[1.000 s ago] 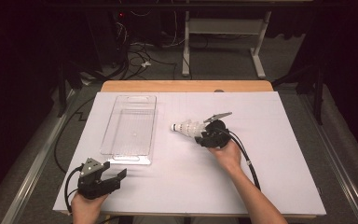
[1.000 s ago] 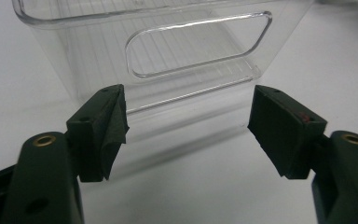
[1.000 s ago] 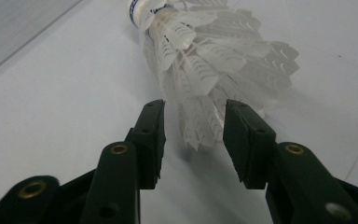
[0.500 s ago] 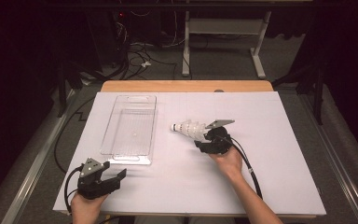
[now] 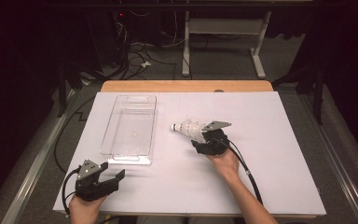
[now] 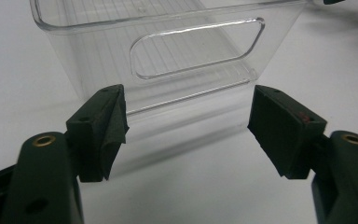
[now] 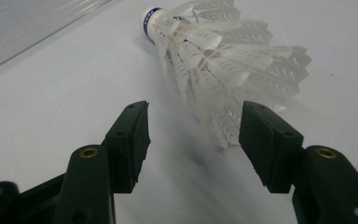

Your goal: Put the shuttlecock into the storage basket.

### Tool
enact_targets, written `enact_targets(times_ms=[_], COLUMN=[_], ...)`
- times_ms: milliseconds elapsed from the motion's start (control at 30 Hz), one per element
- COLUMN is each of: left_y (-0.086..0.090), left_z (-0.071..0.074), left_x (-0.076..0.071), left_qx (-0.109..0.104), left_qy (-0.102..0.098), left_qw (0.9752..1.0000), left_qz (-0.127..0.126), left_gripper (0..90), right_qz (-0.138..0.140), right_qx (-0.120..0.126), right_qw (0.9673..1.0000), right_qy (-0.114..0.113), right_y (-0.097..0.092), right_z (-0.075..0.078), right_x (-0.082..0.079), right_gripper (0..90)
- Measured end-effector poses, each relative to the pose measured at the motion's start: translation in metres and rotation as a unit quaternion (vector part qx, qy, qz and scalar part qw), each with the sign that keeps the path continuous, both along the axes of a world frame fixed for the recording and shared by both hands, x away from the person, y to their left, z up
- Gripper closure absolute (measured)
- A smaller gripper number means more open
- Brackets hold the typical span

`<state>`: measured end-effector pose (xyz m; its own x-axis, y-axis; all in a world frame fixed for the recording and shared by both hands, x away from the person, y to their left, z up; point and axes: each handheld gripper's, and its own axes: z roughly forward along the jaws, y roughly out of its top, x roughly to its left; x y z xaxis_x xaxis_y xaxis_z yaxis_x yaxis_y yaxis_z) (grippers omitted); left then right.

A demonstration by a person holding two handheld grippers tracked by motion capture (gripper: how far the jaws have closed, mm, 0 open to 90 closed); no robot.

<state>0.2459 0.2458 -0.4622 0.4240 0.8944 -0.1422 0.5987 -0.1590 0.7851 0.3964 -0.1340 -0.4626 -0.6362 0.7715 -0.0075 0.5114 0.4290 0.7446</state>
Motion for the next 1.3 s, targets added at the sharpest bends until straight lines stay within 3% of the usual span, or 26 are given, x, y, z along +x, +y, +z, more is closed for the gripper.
enact_targets(times_ms=[767, 933, 1300], left_y=[-0.002, -0.004, -0.004], left_z=[0.001, 0.001, 0.001], left_x=[-0.003, -0.003, -0.004], left_qx=[0.008, 0.013, 0.012], left_qy=[-0.006, -0.007, -0.009], left_qw=[0.9999, 0.9998, 0.9998], left_qz=[-0.009, -0.014, -0.016], left_gripper=[29.1, 29.5, 29.5], right_qz=[-0.004, -0.008, -0.002], right_qx=[-0.001, 0.009, -0.009], right_qw=[0.9999, 0.9998, 0.9995], right_qy=[0.011, 0.017, 0.031], right_y=[0.023, 0.025, 0.035], right_z=[-0.003, -0.002, 0.0], right_x=[0.02, 0.025, 0.028], right_gripper=[46.5, 50.1, 64.7])
